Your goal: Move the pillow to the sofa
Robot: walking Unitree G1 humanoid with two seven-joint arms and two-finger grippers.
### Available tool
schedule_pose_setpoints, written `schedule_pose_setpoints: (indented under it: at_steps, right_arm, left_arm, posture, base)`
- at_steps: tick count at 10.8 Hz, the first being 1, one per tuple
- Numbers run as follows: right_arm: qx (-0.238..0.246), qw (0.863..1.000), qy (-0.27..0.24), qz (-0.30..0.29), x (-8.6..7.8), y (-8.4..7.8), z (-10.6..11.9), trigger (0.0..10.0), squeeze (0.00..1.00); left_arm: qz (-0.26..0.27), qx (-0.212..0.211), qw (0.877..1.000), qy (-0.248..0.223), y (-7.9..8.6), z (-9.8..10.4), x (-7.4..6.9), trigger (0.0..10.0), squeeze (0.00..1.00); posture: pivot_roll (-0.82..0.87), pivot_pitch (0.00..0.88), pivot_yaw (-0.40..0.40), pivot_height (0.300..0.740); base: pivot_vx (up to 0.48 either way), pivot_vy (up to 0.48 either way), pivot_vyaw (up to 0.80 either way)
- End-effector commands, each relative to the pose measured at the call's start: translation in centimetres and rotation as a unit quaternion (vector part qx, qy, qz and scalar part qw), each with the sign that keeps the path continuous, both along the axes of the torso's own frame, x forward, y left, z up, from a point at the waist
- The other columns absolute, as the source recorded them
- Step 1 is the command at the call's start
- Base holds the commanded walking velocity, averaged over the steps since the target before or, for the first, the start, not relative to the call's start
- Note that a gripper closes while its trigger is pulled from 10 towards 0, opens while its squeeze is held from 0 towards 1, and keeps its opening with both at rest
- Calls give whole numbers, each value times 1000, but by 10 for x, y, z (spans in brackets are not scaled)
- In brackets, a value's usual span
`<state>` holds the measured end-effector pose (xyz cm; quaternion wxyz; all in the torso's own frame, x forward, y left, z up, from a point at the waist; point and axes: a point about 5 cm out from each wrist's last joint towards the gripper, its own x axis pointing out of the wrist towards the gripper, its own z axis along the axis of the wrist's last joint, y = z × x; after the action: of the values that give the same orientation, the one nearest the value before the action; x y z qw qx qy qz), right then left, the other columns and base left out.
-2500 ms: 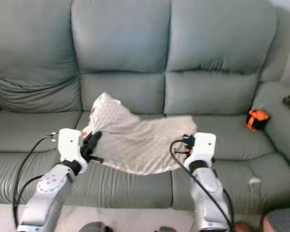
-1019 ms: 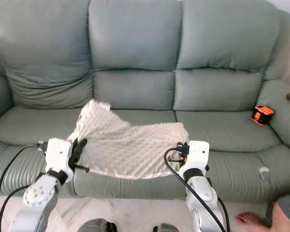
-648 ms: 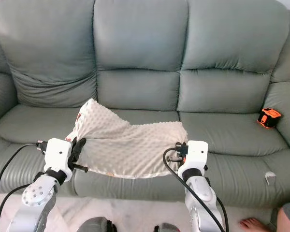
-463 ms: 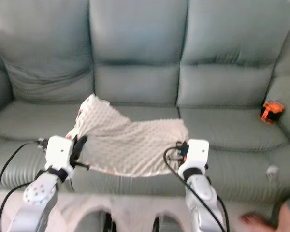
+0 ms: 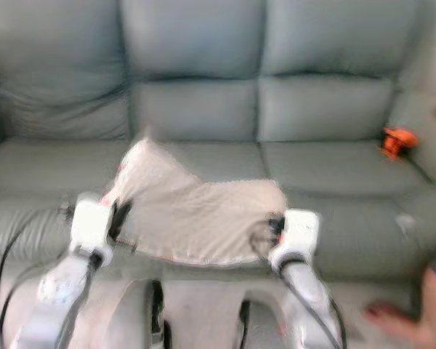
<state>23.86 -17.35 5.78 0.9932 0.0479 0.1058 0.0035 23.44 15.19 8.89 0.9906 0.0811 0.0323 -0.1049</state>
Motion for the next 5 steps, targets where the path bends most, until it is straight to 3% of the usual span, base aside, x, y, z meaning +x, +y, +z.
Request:
schedule_pose_setpoints:
  at_steps: [1, 5]
  right_arm:
    - [-1, 1000, -14, -8, 4, -2, 6, 10000, 0]
    - [-4, 999, -21, -25, 8, -8, 8, 10000, 0]
  left_arm:
    - [2, 5, 1000, 10, 1, -3, 0, 10000, 0]
    - [-20, -18, 1000, -2, -13, 6, 8, 10000, 0]
  posture:
    - [40, 7, 20, 620]
    - [45, 26, 40, 620]
  base:
    - [0, 0, 0]
    - [0, 0, 0]
